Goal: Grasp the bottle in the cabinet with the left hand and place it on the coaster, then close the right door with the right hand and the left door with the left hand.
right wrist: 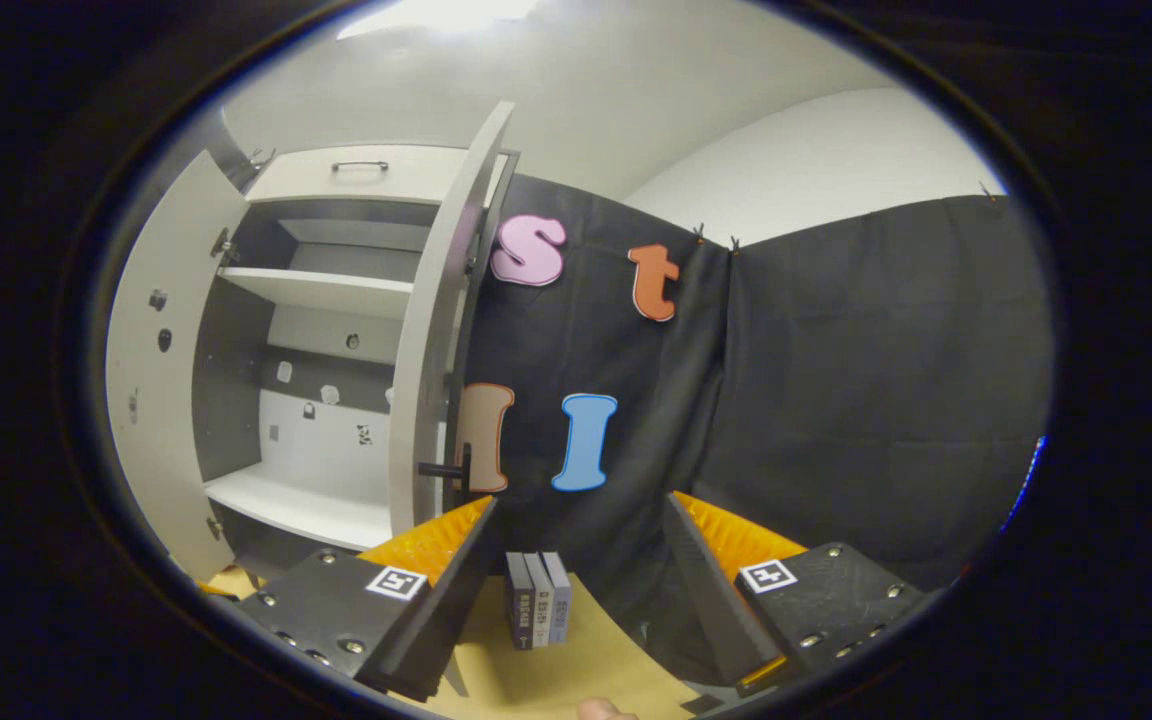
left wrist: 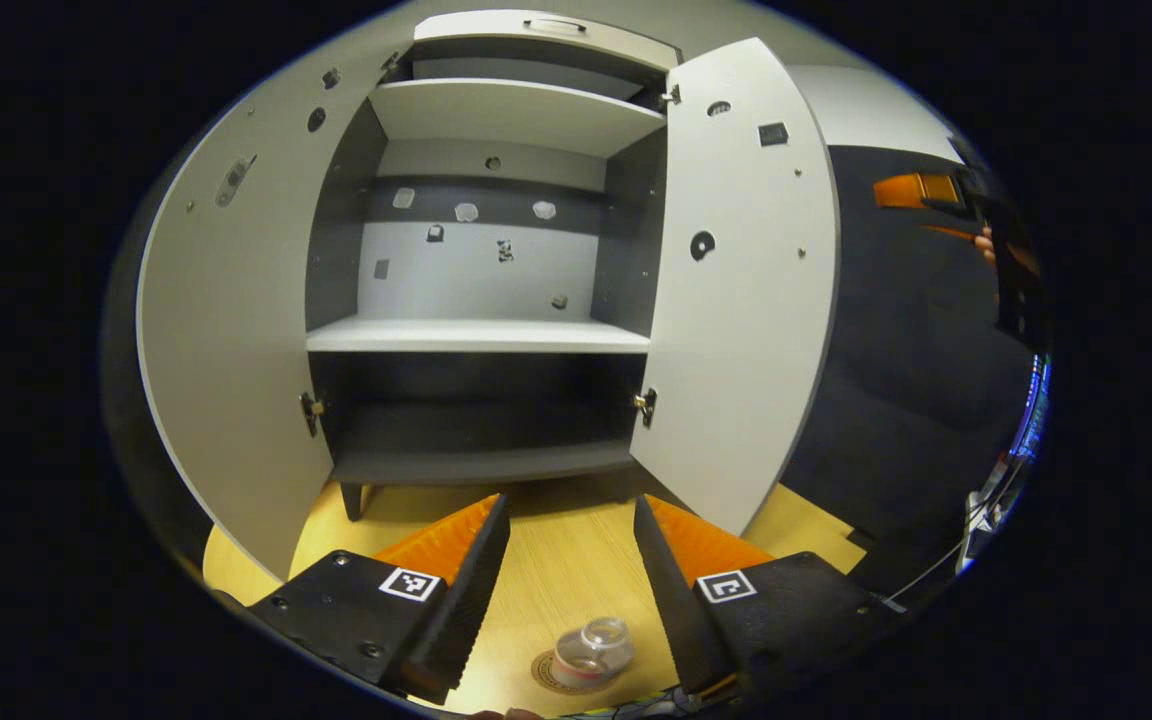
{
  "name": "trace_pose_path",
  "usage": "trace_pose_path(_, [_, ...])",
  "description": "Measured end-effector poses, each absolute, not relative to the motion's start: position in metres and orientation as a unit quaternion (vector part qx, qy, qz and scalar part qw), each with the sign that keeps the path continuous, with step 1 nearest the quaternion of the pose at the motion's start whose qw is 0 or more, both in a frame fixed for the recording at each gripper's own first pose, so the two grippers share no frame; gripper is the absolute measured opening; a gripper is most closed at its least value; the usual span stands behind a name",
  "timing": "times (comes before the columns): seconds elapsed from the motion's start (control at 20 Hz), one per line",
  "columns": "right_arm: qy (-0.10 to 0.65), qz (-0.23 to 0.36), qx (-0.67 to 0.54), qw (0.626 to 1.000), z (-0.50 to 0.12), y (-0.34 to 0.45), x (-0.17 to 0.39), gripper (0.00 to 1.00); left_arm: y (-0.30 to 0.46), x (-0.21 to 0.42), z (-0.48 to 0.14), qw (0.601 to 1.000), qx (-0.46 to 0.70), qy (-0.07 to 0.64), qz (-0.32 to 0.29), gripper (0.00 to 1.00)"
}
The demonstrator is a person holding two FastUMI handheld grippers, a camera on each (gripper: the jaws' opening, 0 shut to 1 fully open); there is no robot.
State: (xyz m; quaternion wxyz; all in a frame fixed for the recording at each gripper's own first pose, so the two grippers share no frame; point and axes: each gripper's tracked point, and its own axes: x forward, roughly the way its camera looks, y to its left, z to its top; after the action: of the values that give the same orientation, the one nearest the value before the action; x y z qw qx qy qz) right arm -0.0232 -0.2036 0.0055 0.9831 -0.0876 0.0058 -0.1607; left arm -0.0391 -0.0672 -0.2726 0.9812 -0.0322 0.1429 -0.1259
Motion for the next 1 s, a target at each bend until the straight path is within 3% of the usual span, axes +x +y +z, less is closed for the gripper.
trace_pose_path(0.45, [0.009, -0.153, -0.088, 0.984, 0.0, -0.199, -0.022, 0.98, -0.015, -0.016, -0.159, 0.997, -0.02, 0.066, -0.039, 0.78])
trace_pose_path(0.55, [0.008, -0.147, -0.09, 0.985, -0.001, -0.195, -0.019, 0.98, -0.005, -0.013, -0.134, 0.998, -0.027, 0.055, -0.024, 0.82])
trace_pose_path(0.65, [0.009, -0.142, -0.089, 0.986, -0.003, -0.19, -0.016, 0.98, 0.007, -0.012, -0.11, 0.999, -0.032, 0.042, -0.01, 0.96])
trace_pose_path(0.75, [0.011, -0.141, -0.088, 0.986, -0.006, -0.19, -0.011, 0.98, 0.021, -0.014, -0.092, 0.999, -0.029, 0.038, 0.007, 0.99])
trace_pose_path(0.8, [0.013, -0.141, -0.088, 0.986, -0.008, -0.19, -0.009, 0.94, 0.027, -0.016, -0.083, 0.999, -0.024, 0.034, 0.014, 0.91])
trace_pose_path(0.9, [0.017, -0.144, -0.086, 0.986, -0.013, -0.19, -0.003, 0.98, 0.045, -0.023, -0.061, 0.999, -0.004, 0.024, 0.036, 0.97])
trace_pose_path(0.95, [0.022, -0.144, -0.086, 0.986, -0.017, -0.19, 0.001, 0.98, 0.055, -0.027, -0.049, 0.999, 0.006, 0.015, 0.05, 0.94])
trace_pose_path(1.0, [0.027, -0.141, -0.085, 0.986, -0.021, -0.189, 0.005, 0.94, 0.065, -0.032, -0.04, 0.998, 0.014, 0.008, 0.065, 0.97])
